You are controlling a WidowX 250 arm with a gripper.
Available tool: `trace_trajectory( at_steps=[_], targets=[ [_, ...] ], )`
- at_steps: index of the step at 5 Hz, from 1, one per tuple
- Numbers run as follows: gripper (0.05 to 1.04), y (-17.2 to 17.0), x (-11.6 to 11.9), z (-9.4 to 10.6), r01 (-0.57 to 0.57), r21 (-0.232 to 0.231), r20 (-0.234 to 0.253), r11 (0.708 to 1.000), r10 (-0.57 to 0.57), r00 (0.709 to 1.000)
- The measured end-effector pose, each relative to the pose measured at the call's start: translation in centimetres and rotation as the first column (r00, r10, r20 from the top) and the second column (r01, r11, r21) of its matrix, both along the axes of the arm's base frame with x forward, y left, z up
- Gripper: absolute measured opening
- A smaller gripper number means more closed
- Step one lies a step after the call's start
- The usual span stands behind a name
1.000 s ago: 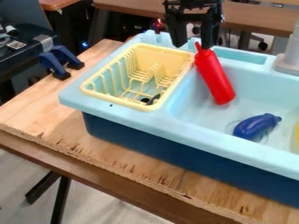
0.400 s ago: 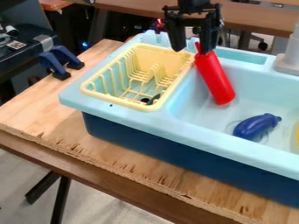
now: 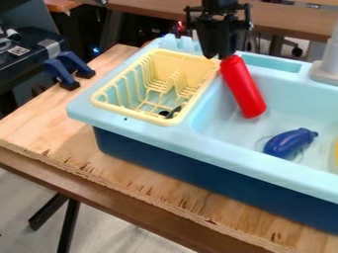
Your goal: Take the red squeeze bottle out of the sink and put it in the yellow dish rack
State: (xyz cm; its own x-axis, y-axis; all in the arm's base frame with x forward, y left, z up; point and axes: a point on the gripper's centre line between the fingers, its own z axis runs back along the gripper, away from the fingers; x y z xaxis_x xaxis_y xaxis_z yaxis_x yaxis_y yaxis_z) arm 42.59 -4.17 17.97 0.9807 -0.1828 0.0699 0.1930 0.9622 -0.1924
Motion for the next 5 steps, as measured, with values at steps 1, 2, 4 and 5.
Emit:
trace_trajectory(
  at_steps=[1, 2, 4, 5],
  targets=[
    [0.188, -0.33, 0.02, -0.04, 0.004, 0.0, 0.002, 1.0, -0.004, 1.0],
    [0.12, -0.5, -0.05, 0.01, 0.004, -0.003, -0.002, 1.0, -0.004, 1.0],
    [0.107, -0.62, -0.06, 0.06, -0.012, -0.011, -0.004, 1.0, 0.012, 1.0],
    [0.107, -0.73, -0.06, 0.1, -0.006, -0.01, -0.002, 1.0, 0.006, 1.0]
  ],
)
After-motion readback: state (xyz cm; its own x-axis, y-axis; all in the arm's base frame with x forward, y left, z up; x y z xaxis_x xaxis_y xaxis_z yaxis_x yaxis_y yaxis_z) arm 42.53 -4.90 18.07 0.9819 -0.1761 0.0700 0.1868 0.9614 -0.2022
